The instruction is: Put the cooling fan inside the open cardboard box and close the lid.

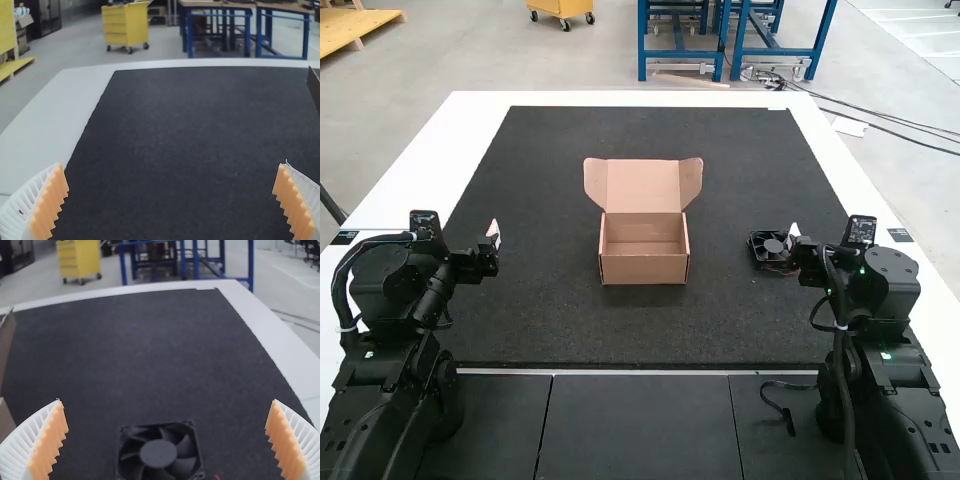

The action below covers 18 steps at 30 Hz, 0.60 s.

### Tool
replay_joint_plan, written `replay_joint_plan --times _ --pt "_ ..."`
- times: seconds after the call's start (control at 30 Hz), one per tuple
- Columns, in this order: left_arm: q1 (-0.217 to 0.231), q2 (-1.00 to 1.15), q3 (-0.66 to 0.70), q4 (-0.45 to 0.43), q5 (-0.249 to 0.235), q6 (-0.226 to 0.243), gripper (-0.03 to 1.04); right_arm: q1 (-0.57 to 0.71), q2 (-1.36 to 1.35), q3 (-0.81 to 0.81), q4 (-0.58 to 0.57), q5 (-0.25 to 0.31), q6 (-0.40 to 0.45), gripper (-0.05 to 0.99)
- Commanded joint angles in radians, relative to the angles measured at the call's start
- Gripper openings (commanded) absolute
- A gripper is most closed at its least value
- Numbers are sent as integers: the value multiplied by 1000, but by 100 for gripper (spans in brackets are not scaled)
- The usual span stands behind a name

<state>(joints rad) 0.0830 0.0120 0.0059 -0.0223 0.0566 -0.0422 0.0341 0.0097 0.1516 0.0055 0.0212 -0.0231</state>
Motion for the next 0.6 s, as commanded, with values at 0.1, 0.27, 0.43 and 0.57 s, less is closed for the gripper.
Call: replay_joint_plan --times 0.1,0.27,0.43,0.57 --pt "-11 -14 -6 9 11 -4 97 -17 -10 -152 -4 -21 0 91" --pt "-11 -14 -6 9 11 -4 97 -17 -10 -152 -2 -21 -1 91" --pt "-11 -14 -6 10 11 -8 97 -17 -10 -152 -2 -21 -1 91" --pt "-8 -14 -6 15 11 -27 97 -17 -10 -152 1 -21 3 91"
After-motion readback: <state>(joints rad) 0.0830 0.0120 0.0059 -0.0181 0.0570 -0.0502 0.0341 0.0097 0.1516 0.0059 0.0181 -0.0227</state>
